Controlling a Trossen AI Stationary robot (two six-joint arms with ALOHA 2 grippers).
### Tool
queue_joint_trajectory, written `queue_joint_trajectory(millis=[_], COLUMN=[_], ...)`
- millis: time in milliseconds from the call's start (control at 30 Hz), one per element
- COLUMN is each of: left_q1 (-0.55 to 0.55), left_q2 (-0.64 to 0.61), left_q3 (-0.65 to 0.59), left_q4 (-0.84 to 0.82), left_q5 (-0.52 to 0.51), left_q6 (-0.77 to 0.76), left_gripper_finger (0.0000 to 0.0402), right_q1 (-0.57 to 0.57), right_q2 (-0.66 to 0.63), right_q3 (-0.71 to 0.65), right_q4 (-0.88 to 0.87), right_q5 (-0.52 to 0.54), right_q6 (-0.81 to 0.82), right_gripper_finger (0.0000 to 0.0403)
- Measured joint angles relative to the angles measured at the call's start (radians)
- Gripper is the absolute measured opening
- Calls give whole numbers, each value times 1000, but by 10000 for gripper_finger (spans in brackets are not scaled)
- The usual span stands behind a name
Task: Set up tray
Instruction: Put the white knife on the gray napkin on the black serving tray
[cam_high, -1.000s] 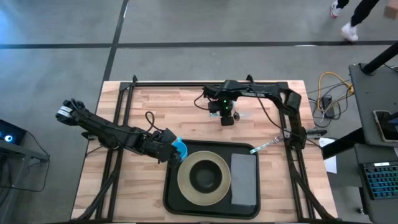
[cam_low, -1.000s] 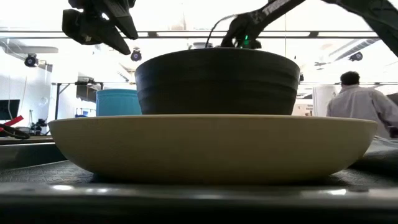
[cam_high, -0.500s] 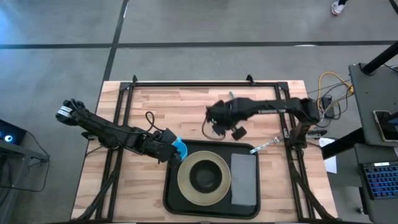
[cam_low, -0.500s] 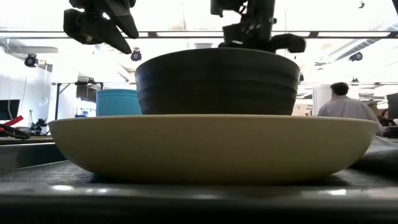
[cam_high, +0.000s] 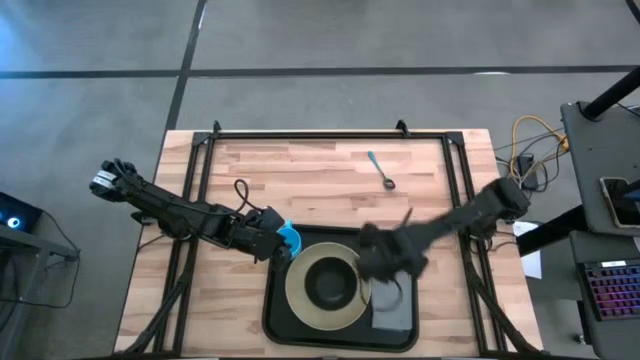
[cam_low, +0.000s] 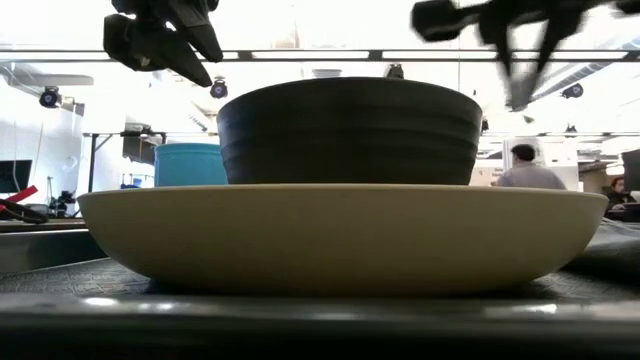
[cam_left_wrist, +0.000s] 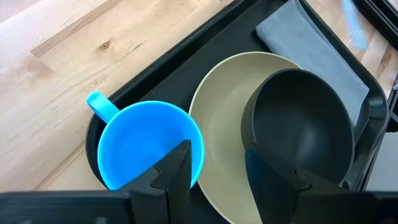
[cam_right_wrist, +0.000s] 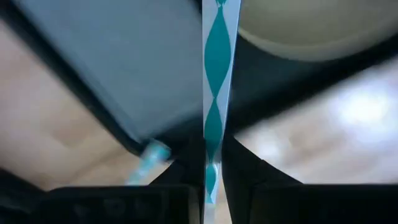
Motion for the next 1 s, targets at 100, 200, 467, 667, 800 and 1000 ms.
queue_joint_trajectory(millis=[100, 200, 467, 667, 800, 1000], left_q1=[0, 0, 0, 0, 0, 0], left_q2=[0, 0, 0, 0, 0, 0], left_q3=[0, 0, 0, 0, 0, 0], left_q4=[0, 1, 75, 109, 133, 161], left_q5=[0, 0, 0, 1, 0, 0], left_q6=[0, 0, 0, -56, -72, -72], left_gripper_finger=[131, 131, 131, 131, 131, 131], right_q1=[95, 172, 329, 386, 388, 379], right_q2=[0, 13, 54, 56, 56, 56], right_q3=[-11, -53, -149, -206, -222, -219], right_q4=[9, 36, 132, 236, 291, 408], right_q5=[-98, -182, -217, -187, -163, -156], right_q6=[30, 58, 37, -50, -92, -152], right_gripper_finger=[22, 22, 23, 23, 23, 23])
